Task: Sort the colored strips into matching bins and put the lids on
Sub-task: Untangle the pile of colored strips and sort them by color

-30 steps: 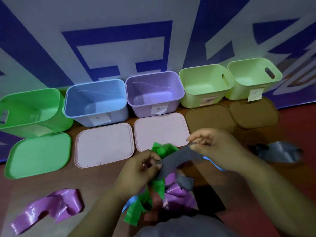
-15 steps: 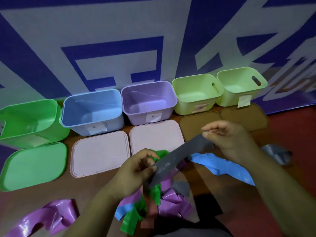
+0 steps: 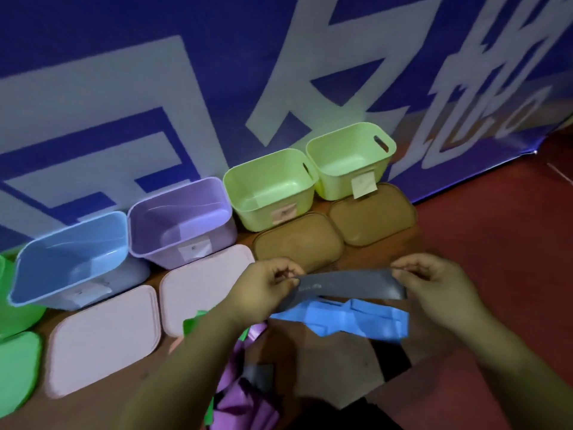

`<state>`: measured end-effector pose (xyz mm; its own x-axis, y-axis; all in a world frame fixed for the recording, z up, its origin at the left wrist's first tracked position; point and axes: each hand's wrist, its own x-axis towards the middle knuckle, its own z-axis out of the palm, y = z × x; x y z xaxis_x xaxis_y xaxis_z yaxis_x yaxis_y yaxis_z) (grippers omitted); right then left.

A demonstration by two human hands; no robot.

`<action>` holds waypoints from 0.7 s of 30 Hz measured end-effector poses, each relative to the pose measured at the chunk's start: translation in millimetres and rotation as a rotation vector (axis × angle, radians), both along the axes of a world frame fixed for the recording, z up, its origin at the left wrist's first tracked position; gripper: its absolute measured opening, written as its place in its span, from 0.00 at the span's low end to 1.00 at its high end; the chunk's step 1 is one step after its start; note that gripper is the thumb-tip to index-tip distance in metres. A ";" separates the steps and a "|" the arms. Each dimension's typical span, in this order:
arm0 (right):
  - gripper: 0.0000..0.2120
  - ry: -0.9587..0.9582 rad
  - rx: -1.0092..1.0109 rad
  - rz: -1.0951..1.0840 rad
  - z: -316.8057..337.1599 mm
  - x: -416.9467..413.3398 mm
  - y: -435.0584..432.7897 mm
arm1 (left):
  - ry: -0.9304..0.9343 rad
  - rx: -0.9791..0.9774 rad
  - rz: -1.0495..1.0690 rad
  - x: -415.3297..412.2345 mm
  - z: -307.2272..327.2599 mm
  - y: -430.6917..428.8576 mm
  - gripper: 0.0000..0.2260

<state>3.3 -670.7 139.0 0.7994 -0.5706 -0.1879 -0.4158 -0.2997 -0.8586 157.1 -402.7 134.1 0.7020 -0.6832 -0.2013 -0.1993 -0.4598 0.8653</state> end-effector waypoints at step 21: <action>0.16 0.413 -0.197 -0.055 -102.7 -79.2 -141.3 | -0.149 0.388 -0.484 -1.6 -72.3 -264.8 0.20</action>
